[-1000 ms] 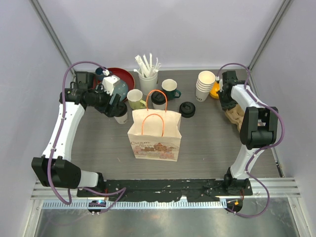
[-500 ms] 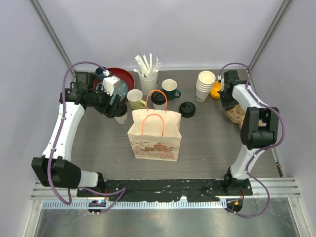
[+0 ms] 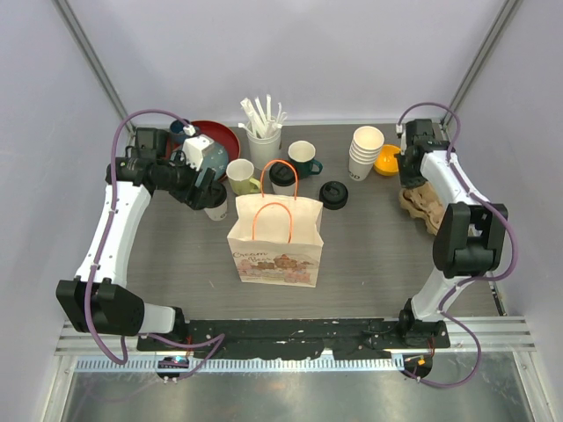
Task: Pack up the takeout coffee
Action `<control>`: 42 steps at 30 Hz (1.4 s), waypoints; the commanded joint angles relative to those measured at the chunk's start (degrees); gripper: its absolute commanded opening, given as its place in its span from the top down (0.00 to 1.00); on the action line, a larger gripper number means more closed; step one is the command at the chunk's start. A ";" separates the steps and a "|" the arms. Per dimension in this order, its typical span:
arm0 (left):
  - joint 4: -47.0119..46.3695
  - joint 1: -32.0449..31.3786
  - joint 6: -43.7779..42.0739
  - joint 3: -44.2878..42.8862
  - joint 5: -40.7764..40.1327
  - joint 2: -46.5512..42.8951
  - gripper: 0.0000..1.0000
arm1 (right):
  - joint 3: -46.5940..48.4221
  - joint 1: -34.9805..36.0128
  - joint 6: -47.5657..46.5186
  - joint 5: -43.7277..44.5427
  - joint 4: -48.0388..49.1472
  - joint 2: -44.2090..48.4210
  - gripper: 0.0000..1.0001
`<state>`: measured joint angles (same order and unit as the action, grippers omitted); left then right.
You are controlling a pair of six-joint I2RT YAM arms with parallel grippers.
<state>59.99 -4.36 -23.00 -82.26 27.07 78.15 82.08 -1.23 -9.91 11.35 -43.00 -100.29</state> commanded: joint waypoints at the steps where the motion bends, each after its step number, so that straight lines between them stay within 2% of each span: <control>1: 0.04 0.23 -0.29 -0.97 1.41 -1.51 0.27 | 1.59 0.00 1.65 4.37 0.99 3.95 0.99; 9: 0.40 0.32 0.15 -1.50 1.41 -2.47 0.27 | 1.15 0.00 3.94 17.89 5.30 13.01 0.99; 18: 0.40 0.23 0.68 -2.47 1.41 -2.83 0.27 | 0.36 0.18 -0.36 24.85 6.53 19.34 0.99; 27: 0.04 0.23 1.56 -2.38 1.76 -3.18 0.27 | -3.77 0.01 -0.29 22.31 8.99 19.52 0.99; 31: 0.04 0.23 1.47 -2.38 1.67 -3.44 0.27 | -6.31 -0.70 4.53 19.42 10.83 19.95 0.99; 36: 0.39 0.23 1.21 -2.29 1.41 -3.71 0.27 | -7.81 -2.37 13.42 12.91 16.80 25.74 0.99; 39: 0.39 0.23 1.21 -2.20 1.49 -3.79 0.27 | -11.67 -3.42 17.73 17.63 22.34 30.83 0.99; 42: 0.48 0.23 1.03 -2.12 1.49 -4.06 0.27 | -14.74 -5.27 18.44 18.35 25.24 35.23 0.99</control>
<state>60.31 -4.36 -21.67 -82.54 27.18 76.09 69.49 -4.38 3.53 26.30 -28.67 -73.71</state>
